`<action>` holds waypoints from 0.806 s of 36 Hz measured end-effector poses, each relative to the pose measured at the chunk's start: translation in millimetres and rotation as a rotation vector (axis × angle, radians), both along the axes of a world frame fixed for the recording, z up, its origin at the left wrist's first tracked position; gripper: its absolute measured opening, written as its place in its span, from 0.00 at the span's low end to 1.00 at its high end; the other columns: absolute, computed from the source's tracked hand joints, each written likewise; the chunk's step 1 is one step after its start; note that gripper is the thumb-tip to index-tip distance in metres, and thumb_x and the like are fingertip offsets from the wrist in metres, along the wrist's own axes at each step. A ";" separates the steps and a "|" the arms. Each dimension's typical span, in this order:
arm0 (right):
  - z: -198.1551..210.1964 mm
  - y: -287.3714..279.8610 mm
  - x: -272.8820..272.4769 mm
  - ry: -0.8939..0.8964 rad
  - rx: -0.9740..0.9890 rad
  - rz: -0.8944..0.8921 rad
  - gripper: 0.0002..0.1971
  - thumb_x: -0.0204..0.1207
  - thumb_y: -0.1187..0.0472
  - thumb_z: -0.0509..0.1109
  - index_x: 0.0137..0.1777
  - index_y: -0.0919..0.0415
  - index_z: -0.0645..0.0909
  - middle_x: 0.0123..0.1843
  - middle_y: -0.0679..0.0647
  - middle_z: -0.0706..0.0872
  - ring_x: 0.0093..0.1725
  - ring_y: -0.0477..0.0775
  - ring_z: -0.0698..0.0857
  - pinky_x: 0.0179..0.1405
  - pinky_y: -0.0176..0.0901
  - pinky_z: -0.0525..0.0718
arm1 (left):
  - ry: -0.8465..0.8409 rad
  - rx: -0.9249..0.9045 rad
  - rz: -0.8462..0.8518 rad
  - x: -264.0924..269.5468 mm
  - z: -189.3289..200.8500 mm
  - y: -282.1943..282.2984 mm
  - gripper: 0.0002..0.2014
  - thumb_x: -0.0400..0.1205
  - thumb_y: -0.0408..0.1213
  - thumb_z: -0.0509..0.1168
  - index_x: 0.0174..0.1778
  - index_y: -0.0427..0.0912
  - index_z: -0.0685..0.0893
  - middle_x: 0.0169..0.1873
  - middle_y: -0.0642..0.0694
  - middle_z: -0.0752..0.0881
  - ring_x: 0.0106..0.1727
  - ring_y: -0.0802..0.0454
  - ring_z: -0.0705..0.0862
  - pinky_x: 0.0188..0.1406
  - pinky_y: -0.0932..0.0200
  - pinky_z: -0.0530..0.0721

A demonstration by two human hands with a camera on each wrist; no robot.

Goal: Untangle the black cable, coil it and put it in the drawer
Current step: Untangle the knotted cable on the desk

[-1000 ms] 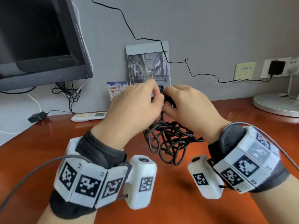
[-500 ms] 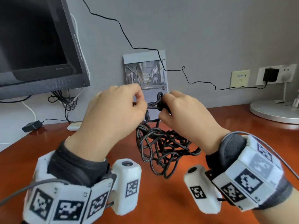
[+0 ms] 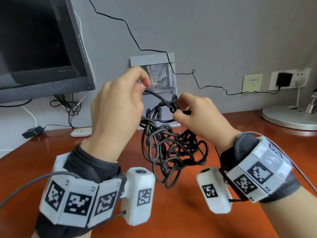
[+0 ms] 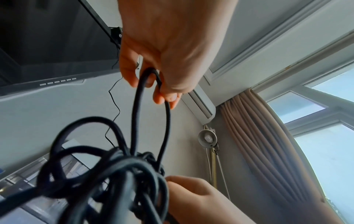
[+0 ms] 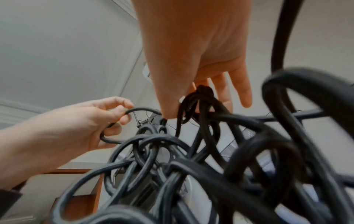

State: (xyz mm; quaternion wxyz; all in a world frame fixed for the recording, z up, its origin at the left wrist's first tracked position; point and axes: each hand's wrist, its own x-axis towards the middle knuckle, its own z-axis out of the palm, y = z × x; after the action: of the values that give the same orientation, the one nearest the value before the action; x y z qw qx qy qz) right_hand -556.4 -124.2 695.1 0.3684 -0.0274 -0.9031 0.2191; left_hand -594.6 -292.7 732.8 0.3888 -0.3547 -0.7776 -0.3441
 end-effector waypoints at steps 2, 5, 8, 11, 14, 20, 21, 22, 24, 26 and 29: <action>1.8 -1.3 0.0 -0.016 -0.021 0.013 0.10 0.73 0.58 0.64 0.49 0.63 0.79 0.47 0.58 0.86 0.48 0.61 0.82 0.49 0.51 0.82 | 0.007 0.043 0.009 -0.3 2.1 -2.6 0.10 0.84 0.34 0.56 0.47 0.54 0.80 0.31 0.55 0.82 0.41 0.43 0.82 0.41 0.46 0.81; 3.5 -5.1 0.5 0.030 -0.012 0.015 0.09 0.72 0.60 0.65 0.45 0.66 0.78 0.42 0.60 0.84 0.45 0.63 0.80 0.44 0.50 0.80 | 0.021 0.019 0.079 0.7 1.7 -1.5 0.11 0.84 0.32 0.54 0.48 0.50 0.80 0.28 0.57 0.77 0.38 0.42 0.79 0.37 0.48 0.78; 5.5 -8.7 2.3 0.099 0.038 -0.017 0.08 0.72 0.61 0.65 0.42 0.67 0.75 0.39 0.59 0.80 0.42 0.63 0.77 0.40 0.50 0.75 | 0.016 -0.035 0.221 3.8 -0.2 1.4 0.12 0.83 0.32 0.53 0.48 0.48 0.80 0.29 0.55 0.75 0.40 0.46 0.73 0.35 0.52 0.66; 8.3 -13.0 5.1 0.123 0.119 -0.057 0.06 0.72 0.62 0.65 0.42 0.65 0.72 0.41 0.57 0.76 0.42 0.64 0.75 0.41 0.52 0.74 | 0.013 -0.179 0.259 7.2 -1.1 5.2 0.09 0.80 0.33 0.55 0.48 0.47 0.80 0.43 0.52 0.79 0.47 0.51 0.66 0.39 0.53 0.63; 10.9 -18.0 6.9 0.127 0.199 -0.040 0.06 0.70 0.64 0.65 0.41 0.63 0.70 0.41 0.56 0.73 0.41 0.65 0.76 0.41 0.55 0.76 | 0.011 -0.414 0.190 10.4 -6.1 14.1 0.06 0.79 0.37 0.56 0.49 0.49 0.75 0.48 0.51 0.82 0.52 0.45 0.74 0.46 0.51 0.68; 10.3 -16.4 7.6 0.144 0.286 -0.033 0.06 0.70 0.65 0.65 0.40 0.62 0.69 0.40 0.55 0.71 0.35 0.64 0.74 0.33 0.53 0.76 | -0.025 -0.327 0.072 1.6 -13.8 18.8 0.02 0.86 0.39 0.53 0.48 0.49 0.65 0.38 0.52 0.80 0.40 0.43 0.74 0.41 0.53 0.66; 9.0 -15.5 6.9 0.152 0.295 -0.031 0.06 0.70 0.65 0.64 0.40 0.61 0.68 0.39 0.55 0.71 0.33 0.63 0.73 0.31 0.52 0.74 | -0.072 -0.300 0.026 -0.6 -13.4 17.8 0.02 0.86 0.37 0.53 0.49 0.48 0.66 0.36 0.52 0.81 0.41 0.43 0.76 0.44 0.52 0.66; 7.2 -14.9 5.5 0.157 0.304 -0.027 0.06 0.69 0.65 0.64 0.39 0.61 0.68 0.38 0.54 0.70 0.32 0.63 0.71 0.29 0.50 0.71 | -0.123 -0.282 -0.016 -2.6 -13.2 16.9 0.02 0.86 0.36 0.53 0.50 0.48 0.66 0.34 0.51 0.81 0.41 0.42 0.77 0.48 0.51 0.68; 2.3 -15.3 1.2 0.138 0.309 -0.027 0.07 0.69 0.65 0.64 0.40 0.60 0.67 0.38 0.53 0.69 0.31 0.61 0.68 0.31 0.47 0.65 | -0.217 -0.258 -0.078 -5.1 -13.8 15.9 0.04 0.86 0.33 0.53 0.52 0.47 0.66 0.31 0.49 0.81 0.41 0.44 0.79 0.55 0.48 0.69; -2.8 -15.1 -3.6 0.072 0.303 -0.046 0.08 0.71 0.66 0.64 0.42 0.61 0.66 0.41 0.53 0.68 0.35 0.60 0.68 0.34 0.48 0.64 | -0.269 -0.195 -0.111 -8.3 -14.1 15.1 0.07 0.85 0.30 0.53 0.51 0.48 0.67 0.28 0.48 0.80 0.37 0.47 0.77 0.51 0.49 0.70; -5.2 -9.9 -4.9 -0.001 0.267 -0.076 0.08 0.73 0.65 0.64 0.43 0.62 0.65 0.43 0.54 0.69 0.41 0.59 0.69 0.37 0.49 0.67 | -0.300 -0.010 -0.136 -16.4 -7.9 11.0 0.12 0.81 0.26 0.55 0.44 0.51 0.70 0.25 0.50 0.75 0.25 0.57 0.72 0.31 0.58 0.68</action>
State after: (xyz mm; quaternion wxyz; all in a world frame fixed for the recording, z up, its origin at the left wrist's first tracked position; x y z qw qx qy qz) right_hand -561.3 -134.2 689.9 0.3765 -0.0123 -0.9226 0.0830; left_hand -611.1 -281.7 724.9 0.2424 -0.3530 -0.8028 -0.4149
